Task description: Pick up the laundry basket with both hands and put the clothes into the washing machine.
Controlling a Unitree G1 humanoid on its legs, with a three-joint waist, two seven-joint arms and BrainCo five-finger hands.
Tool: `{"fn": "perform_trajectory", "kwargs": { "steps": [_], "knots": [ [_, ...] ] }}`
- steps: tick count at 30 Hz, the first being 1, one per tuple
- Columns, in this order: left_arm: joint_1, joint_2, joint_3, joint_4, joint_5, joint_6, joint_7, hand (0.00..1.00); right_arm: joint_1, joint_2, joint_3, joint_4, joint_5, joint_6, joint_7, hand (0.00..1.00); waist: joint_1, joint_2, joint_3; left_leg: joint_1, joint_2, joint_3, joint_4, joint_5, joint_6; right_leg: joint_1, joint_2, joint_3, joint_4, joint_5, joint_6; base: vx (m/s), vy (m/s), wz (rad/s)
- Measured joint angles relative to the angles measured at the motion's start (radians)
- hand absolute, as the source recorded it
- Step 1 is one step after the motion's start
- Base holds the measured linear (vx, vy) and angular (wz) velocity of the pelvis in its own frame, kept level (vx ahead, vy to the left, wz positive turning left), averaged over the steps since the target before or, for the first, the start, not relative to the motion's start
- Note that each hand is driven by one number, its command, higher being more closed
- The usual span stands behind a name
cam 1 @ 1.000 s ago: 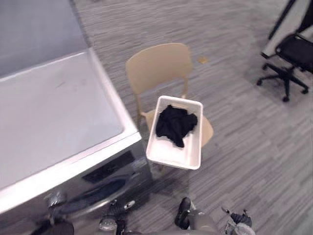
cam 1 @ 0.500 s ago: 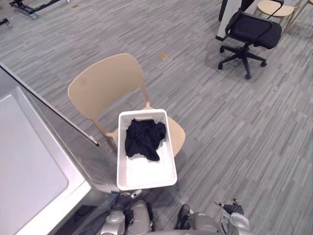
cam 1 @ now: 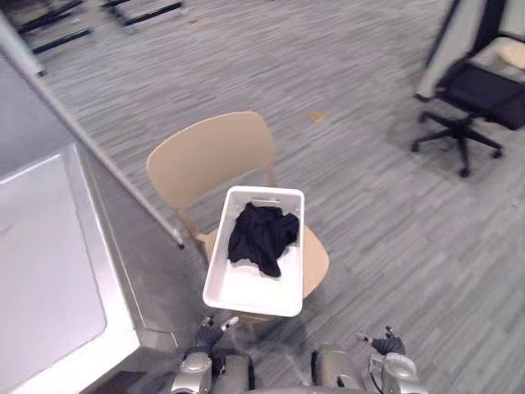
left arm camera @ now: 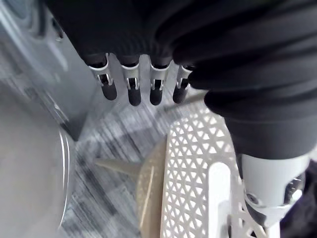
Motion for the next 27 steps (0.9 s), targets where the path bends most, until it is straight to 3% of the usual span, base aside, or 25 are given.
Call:
{"fn": "perform_trajectory", "kwargs": {
  "steps": [1,3,5,7,8,10,12,16,23,27],
  "knots": [
    [0.009,-0.011,0.027,-0.002,0.0,0.004,0.003,0.0,0.012,0.004,-0.036,-0.001,0.026,0.002,-0.004,0.0,0.015,0.026,-0.017,-0.002,0.025,-0.044,-0.027,0.019,-0.031,0.011,0.014,-0.065,-0.003,-0.005,-0.02,0.17,-0.294,1.16],
    [0.032,-0.012,0.05,-0.001,-0.001,0.008,0.015,0.0,0.021,0.02,-0.033,-0.022,0.035,0.002,-0.003,0.0,0.009,0.033,-0.022,0.002,0.052,-0.083,-0.076,0.044,-0.061,0.039,0.026,-0.132,-0.011,-0.006,-0.023,0.11,-0.324,1.01],
    [0.034,-0.014,0.06,-0.013,-0.003,0.007,0.018,0.0,0.04,0.048,-0.033,-0.085,0.042,-0.01,-0.003,0.0,0.012,0.02,-0.031,0.002,0.08,-0.106,-0.143,0.116,-0.074,0.079,0.037,-0.234,-0.046,0.004,-0.04,0.1,-0.31,1.26],
    [0.033,-0.009,0.058,-0.028,-0.006,0.005,0.018,0.0,0.036,0.061,-0.037,-0.102,0.046,-0.027,-0.003,0.0,0.011,0.004,-0.041,-0.006,0.092,-0.058,-0.185,0.192,-0.06,0.099,0.032,-0.289,-0.078,0.017,-0.059,0.08,-0.205,1.18],
    [0.033,-0.002,0.053,-0.033,-0.018,0.004,0.018,0.0,0.028,0.062,-0.041,-0.102,0.046,-0.031,-0.003,0.0,0.013,-0.007,-0.041,-0.008,0.108,0.029,-0.216,0.231,-0.045,0.111,0.03,-0.324,-0.095,0.026,-0.074,0.05,-0.157,1.05],
    [0.034,0.003,0.049,-0.032,-0.02,0.005,0.018,0.0,0.017,0.07,-0.057,-0.101,0.046,-0.031,-0.004,0.0,0.011,-0.008,-0.042,-0.005,0.123,0.148,-0.236,0.253,-0.021,0.132,0.029,-0.36,-0.11,0.032,-0.084,0.02,-0.083,0.79],
    [0.034,0.008,0.023,-0.025,-0.02,0.005,0.018,0.0,0.016,0.062,-0.057,-0.096,0.048,-0.032,-0.003,0.0,0.014,-0.004,-0.045,0.006,0.118,0.197,-0.257,0.264,-0.018,0.151,0.027,-0.381,-0.122,0.032,-0.084,0.0,-0.004,0.52],
    [0.036,0.031,0.01,0.024,-0.018,0.008,0.016,0.0,0.008,0.058,-0.057,-0.066,0.065,-0.032,0.0,0.0,0.009,-0.005,-0.053,0.074,0.083,0.195,-0.413,0.354,-0.009,0.202,0.022,-0.382,-0.229,0.049,-0.089,-0.03,0.066,0.14],
    [0.041,0.05,0.007,0.045,-0.013,0.011,0.014,0.0,0.009,0.047,-0.067,-0.086,0.056,-0.027,-0.003,0.0,0.008,-0.007,-0.058,0.124,0.055,0.192,-0.522,0.41,0.007,0.232,0.01,-0.386,-0.301,0.084,-0.057,-0.09,0.082,0.06],
    [0.05,0.072,-0.026,0.043,0.005,0.011,0.003,0.0,0.013,-0.017,-0.045,-0.333,-0.032,-0.022,-0.007,0.0,0.006,-0.001,-0.075,0.11,0.043,0.191,-0.527,0.403,0.01,0.234,-0.001,-0.38,-0.342,0.103,-0.026,-0.03,0.078,0.01]
  ]
}}
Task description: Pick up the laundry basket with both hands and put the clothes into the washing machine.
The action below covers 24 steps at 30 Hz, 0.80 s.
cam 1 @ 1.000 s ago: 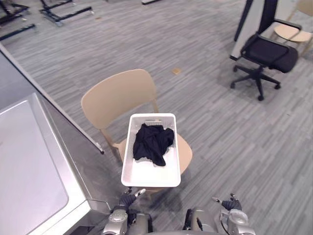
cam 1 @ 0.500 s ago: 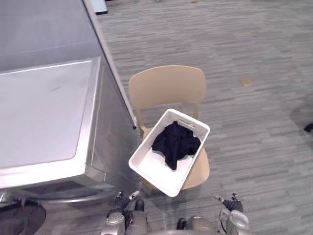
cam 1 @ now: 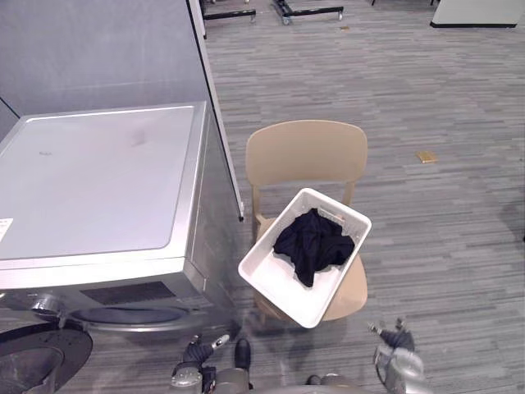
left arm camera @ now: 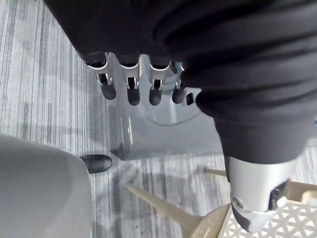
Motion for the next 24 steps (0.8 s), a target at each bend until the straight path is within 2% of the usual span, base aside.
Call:
{"fn": "perform_trajectory", "kwargs": {
  "steps": [2,4,7,12,15,19,22,24],
  "knots": [
    [0.009,0.005,-0.001,-0.011,0.006,-0.002,-0.008,0.0,0.01,-0.09,0.012,-0.208,-0.075,-0.011,0.0,0.0,0.0,-0.001,-0.002,0.002,-0.016,-0.002,0.0,-0.004,0.006,0.015,-0.009,0.005,-0.019,0.009,0.008,0.04,0.074,0.09],
    [0.021,0.014,-0.001,-0.022,0.007,-0.009,-0.008,0.0,0.001,-0.157,0.035,-0.298,-0.115,-0.031,0.001,0.0,0.003,-0.01,-0.01,0.004,-0.025,-0.007,0.0,-0.002,0.013,0.025,-0.01,0.009,-0.035,0.024,0.001,0.07,0.036,0.01],
    [0.038,0.038,-0.003,-0.03,0.018,-0.024,-0.01,0.0,-0.049,-0.24,0.109,-0.336,-0.189,-0.055,0.008,0.0,-0.001,-0.027,-0.016,0.011,-0.041,-0.016,0.001,0.003,0.021,0.049,-0.01,0.009,-0.056,0.035,0.002,0.11,0.008,0.06],
    [0.063,0.054,-0.003,-0.037,0.04,-0.03,-0.018,0.0,-0.159,-0.355,0.283,-0.331,-0.276,-0.076,0.049,0.0,0.007,-0.025,-0.015,-0.007,-0.044,-0.038,-0.001,0.003,0.021,0.049,-0.007,-0.009,-0.071,0.035,0.002,0.01,-0.01,0.15],
    [0.101,0.058,-0.004,-0.035,0.055,-0.035,-0.031,0.0,-0.262,-0.415,0.416,-0.236,-0.3,-0.1,0.067,0.0,0.012,-0.022,-0.006,-0.036,-0.05,-0.079,-0.001,0.004,0.021,0.045,-0.006,-0.05,-0.083,0.035,0.003,0.0,-0.015,0.37],
    [0.106,0.062,-0.038,-0.037,0.057,-0.04,-0.031,0.0,-0.399,-0.457,0.545,-0.034,-0.334,-0.1,0.079,0.0,0.061,-0.011,0.049,-0.085,-0.067,-0.153,0.006,0.027,0.03,0.035,-0.007,-0.127,-0.085,0.033,0.005,-0.01,-0.016,0.56],
    [0.106,0.057,-0.043,-0.042,0.056,-0.051,-0.03,0.0,-0.482,-0.455,0.62,0.066,-0.372,-0.095,0.095,0.0,0.067,0.003,0.083,-0.114,-0.078,-0.201,0.007,0.044,0.034,0.033,-0.01,-0.172,-0.084,0.033,0.005,0.0,-0.006,0.65],
    [0.091,0.05,-0.045,-0.054,0.056,-0.054,-0.027,0.0,-0.56,-0.453,0.67,0.147,-0.41,-0.09,0.095,0.0,0.101,0.018,0.131,-0.126,-0.083,-0.222,0.008,0.05,0.035,0.029,-0.018,-0.184,-0.074,0.033,0.005,0.0,0.013,0.36]
  ]
}}
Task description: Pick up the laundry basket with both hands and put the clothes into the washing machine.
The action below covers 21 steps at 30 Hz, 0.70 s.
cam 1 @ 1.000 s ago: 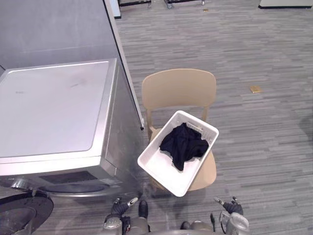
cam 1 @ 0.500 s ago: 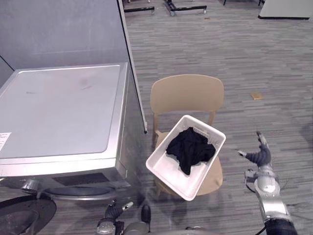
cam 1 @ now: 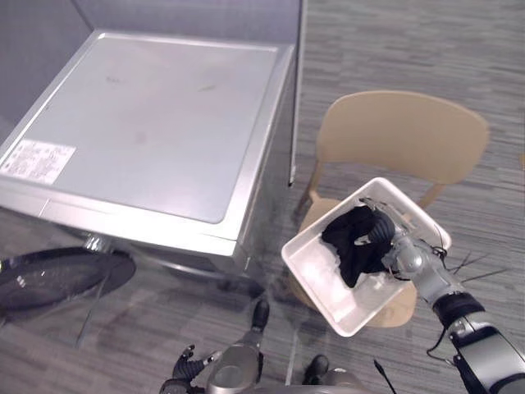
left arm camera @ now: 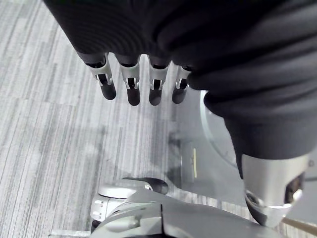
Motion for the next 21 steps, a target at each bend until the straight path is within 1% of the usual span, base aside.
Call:
{"fn": "perform_trajectory", "kwargs": {
  "steps": [1,2,4,7,9,11,13,15,17,19,21],
  "knots": [
    [-0.009,0.0,-0.001,0.0,-0.001,-0.001,0.0,0.0,-0.017,0.0,0.006,0.018,-0.008,0.001,0.0,0.0,0.006,0.006,0.013,-0.008,-0.002,-0.005,0.007,0.0,0.0,-0.004,-0.002,-0.007,0.007,0.0,-0.001,-0.04,0.025,0.38],
    [-0.03,0.0,-0.013,-0.005,-0.002,-0.006,0.001,0.0,-0.067,0.0,0.016,0.061,-0.029,0.005,-0.001,0.0,0.011,0.017,0.05,-0.045,-0.015,-0.025,0.045,0.0,0.0,-0.026,-0.006,-0.013,0.035,-0.01,-0.004,-0.05,0.027,0.36],
    [-0.05,0.0,-0.027,-0.012,-0.004,-0.016,0.004,0.0,-0.13,0.0,0.02,0.103,-0.046,0.016,-0.014,0.0,0.015,0.035,0.089,-0.091,-0.019,-0.043,0.074,0.0,0.0,-0.07,-0.013,-0.015,0.076,-0.02,-0.01,-0.09,0.052,0.28],
    [-0.078,0.002,-0.029,-0.014,-0.019,-0.018,0.014,0.0,-0.232,-0.01,0.019,0.169,-0.059,0.031,-0.056,0.0,0.018,0.042,0.143,-0.135,-0.027,-0.051,0.082,0.009,0.0,-0.145,-0.04,-0.011,0.173,-0.071,-0.011,-0.11,0.034,0.11],
    [-0.094,0.001,-0.032,-0.02,-0.047,-0.018,0.023,0.0,-0.276,-0.018,0.02,0.208,-0.081,0.045,-0.079,0.0,0.022,0.045,0.15,-0.172,-0.032,-0.057,0.083,0.012,-0.003,-0.206,-0.059,-0.01,0.241,-0.103,-0.013,-0.12,0.001,0.13],
    [-0.106,-0.001,-0.033,-0.033,-0.085,-0.024,0.026,0.0,-0.316,-0.023,0.017,0.232,-0.089,0.058,-0.108,0.0,0.035,0.046,0.162,-0.202,-0.033,-0.062,0.079,0.022,-0.016,-0.262,-0.081,-0.008,0.302,-0.13,-0.017,-0.12,-0.024,0.1],
    [-0.121,-0.007,-0.039,-0.042,-0.133,-0.028,0.048,0.0,-0.339,-0.02,0.001,0.237,-0.122,0.104,-0.14,0.0,0.042,0.046,0.162,-0.227,-0.033,-0.071,0.059,0.034,-0.024,-0.315,-0.097,-0.015,0.366,-0.162,-0.025,-0.11,-0.079,0.2],
    [-0.129,-0.008,-0.039,-0.043,-0.149,-0.028,0.06,0.0,-0.342,-0.017,-0.008,0.232,-0.126,0.125,-0.158,0.0,0.045,0.042,0.164,-0.24,-0.032,-0.071,0.055,0.042,-0.027,-0.336,-0.105,-0.027,0.395,-0.178,-0.032,-0.07,-0.108,0.18],
    [-0.132,-0.011,-0.038,-0.043,-0.164,-0.028,0.066,0.0,-0.343,-0.001,-0.028,0.22,-0.126,0.129,-0.175,0.0,0.046,0.042,0.164,-0.246,-0.032,-0.071,0.05,0.058,-0.029,-0.35,-0.111,-0.028,0.414,-0.188,-0.032,-0.03,-0.12,0.07],
    [-0.134,-0.02,-0.033,-0.043,-0.168,-0.028,0.071,0.0,-0.339,0.036,-0.07,0.194,-0.126,0.138,-0.209,0.0,0.041,0.039,0.166,-0.248,-0.03,-0.064,0.041,0.063,-0.029,-0.364,-0.113,-0.018,0.422,-0.188,-0.032,0.01,-0.116,-0.09],
    [-0.135,-0.022,-0.031,-0.044,-0.167,-0.028,0.083,0.0,-0.334,0.05,-0.087,0.184,-0.126,0.137,-0.227,0.0,0.038,0.038,0.166,-0.246,-0.03,-0.052,0.041,0.065,-0.027,-0.366,-0.115,-0.01,0.421,-0.188,-0.032,0.03,-0.066,-0.1]
  ]
}}
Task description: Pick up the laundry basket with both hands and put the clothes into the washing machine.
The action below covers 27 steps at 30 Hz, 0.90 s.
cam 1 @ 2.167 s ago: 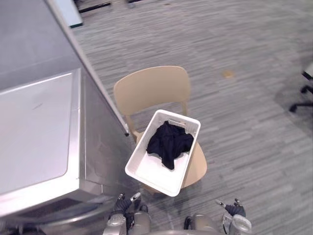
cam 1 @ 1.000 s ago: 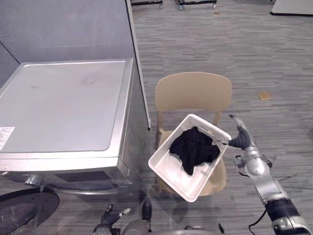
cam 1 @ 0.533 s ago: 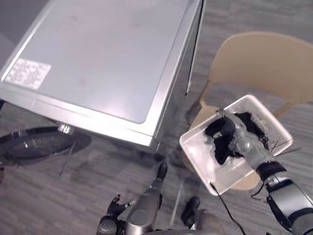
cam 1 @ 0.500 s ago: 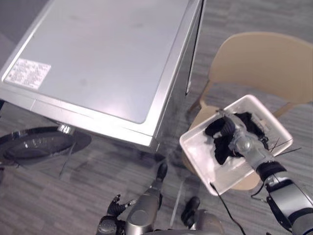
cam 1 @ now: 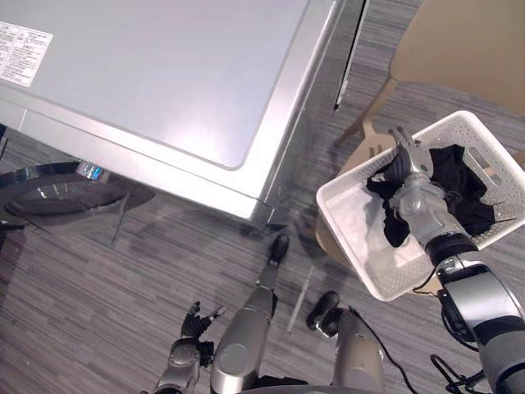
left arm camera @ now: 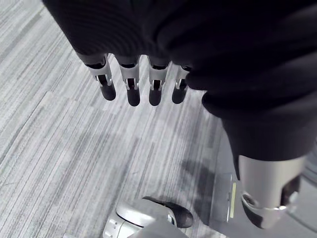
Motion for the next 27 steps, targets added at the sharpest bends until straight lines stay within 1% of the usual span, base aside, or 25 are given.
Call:
{"fn": "perform_trajectory", "kwargs": {
  "steps": [3,5,6,8,9,11,13,16,18,19,23,26,27],
  "knots": [
    [-0.004,-0.001,0.0,0.0,0.0,0.0,0.005,0.0,0.009,0.021,-0.047,-0.027,0.002,0.004,-0.02,0.0,-0.004,0.0,0.0,0.002,0.001,0.004,0.0,0.0,0.0,0.002,0.002,0.005,-0.01,0.0,0.0,0.02,-0.065,-0.06],
    [-0.007,-0.001,-0.001,-0.002,0.0,0.0,0.008,0.0,0.043,0.047,-0.112,-0.077,0.004,0.021,-0.044,0.0,-0.006,-0.001,0.0,0.007,0.002,0.004,0.0,0.0,0.0,0.009,0.004,0.005,-0.015,0.001,0.0,0.01,-0.081,-0.01],
    [-0.007,-0.001,-0.001,-0.007,0.0,0.001,0.009,0.0,0.052,0.054,-0.126,-0.087,0.004,0.021,-0.055,0.0,-0.007,-0.002,0.001,0.011,0.003,0.005,-0.001,0.0,0.0,0.013,0.005,0.006,-0.017,0.002,0.0,-0.01,-0.07,-0.04],
    [-0.007,0.0,-0.001,-0.012,0.0,0.002,0.022,0.0,0.093,0.078,-0.174,-0.13,0.004,0.022,-0.082,0.0,-0.011,-0.003,0.001,0.031,0.013,0.005,-0.004,0.0,0.0,0.039,0.022,0.009,-0.044,0.018,-0.004,-0.03,-0.064,-0.13],
    [-0.006,0.0,-0.001,-0.015,0.0,0.002,0.024,0.0,0.102,0.082,-0.185,-0.15,0.004,0.024,-0.088,0.0,-0.012,-0.003,0.001,0.034,0.017,0.006,-0.006,0.0,0.0,0.041,0.026,0.012,-0.051,0.024,-0.004,-0.06,-0.053,-0.2],
    [-0.007,0.004,-0.004,-0.022,0.001,0.001,0.025,0.0,0.126,0.089,-0.219,-0.208,0.004,0.031,-0.106,0.0,-0.025,-0.004,0.001,0.034,0.02,0.009,-0.011,0.0,0.0,0.038,0.03,0.019,-0.059,0.026,-0.004,-0.06,-0.024,-0.14],
    [-0.007,0.006,-0.008,-0.022,0.0,0.002,0.025,0.0,0.18,0.09,-0.268,-0.275,0.004,0.04,-0.124,0.0,-0.03,-0.005,0.001,0.038,0.022,0.017,-0.018,0.001,-0.001,0.035,0.031,0.03,-0.064,0.032,0.002,-0.06,-0.008,-0.12],
    [-0.009,0.007,-0.008,-0.022,0.001,0.003,0.025,0.0,0.231,0.098,-0.314,-0.281,0.004,0.05,-0.15,0.0,-0.035,-0.005,0.001,0.041,0.021,0.026,-0.02,0.001,-0.001,0.035,0.03,0.04,-0.066,0.037,0.005,-0.03,-0.003,-0.09],
    [-0.01,0.008,-0.008,-0.022,0.001,0.003,0.025,0.0,0.262,0.116,-0.332,-0.318,0.003,0.06,-0.151,0.0,-0.04,-0.006,0.001,0.042,0.021,0.026,-0.02,0.002,0.0,0.034,0.03,0.042,-0.066,0.037,0.005,-0.01,-0.024,-0.01],
    [-0.01,0.014,-0.008,-0.022,0.002,0.004,0.026,0.0,0.274,0.124,-0.331,-0.332,0.003,0.06,-0.151,0.0,-0.05,-0.006,0.001,0.042,0.021,0.026,-0.02,0.002,0.0,0.034,0.031,0.042,-0.065,0.037,0.005,-0.02,-0.043,0.0],
    [-0.01,0.015,-0.008,-0.022,0.005,0.005,0.027,0.0,0.299,0.132,-0.33,-0.344,0.002,0.06,-0.149,0.0,-0.054,-0.006,0.002,0.042,0.021,0.026,-0.02,0.002,0.0,0.033,0.031,0.043,-0.064,0.037,0.005,-0.01,-0.056,0.0],
    [-0.01,0.017,-0.008,-0.022,0.007,0.005,0.028,0.0,0.298,0.127,-0.326,-0.296,0.002,0.06,-0.141,0.0,-0.054,-0.008,0.002,0.042,0.021,0.025,-0.02,0.002,0.0,0.032,0.031,0.043,-0.062,0.037,0.005,-0.01,-0.051,0.01],
    [-0.01,0.019,-0.008,-0.022,0.007,0.004,0.028,0.0,0.286,0.122,-0.319,-0.249,0.002,0.06,-0.124,0.0,-0.054,-0.011,0.004,0.041,0.021,0.025,-0.019,0.002,0.0,0.031,0.031,0.043,-0.059,0.037,0.005,-0.02,-0.049,0.0]
  ]
}}
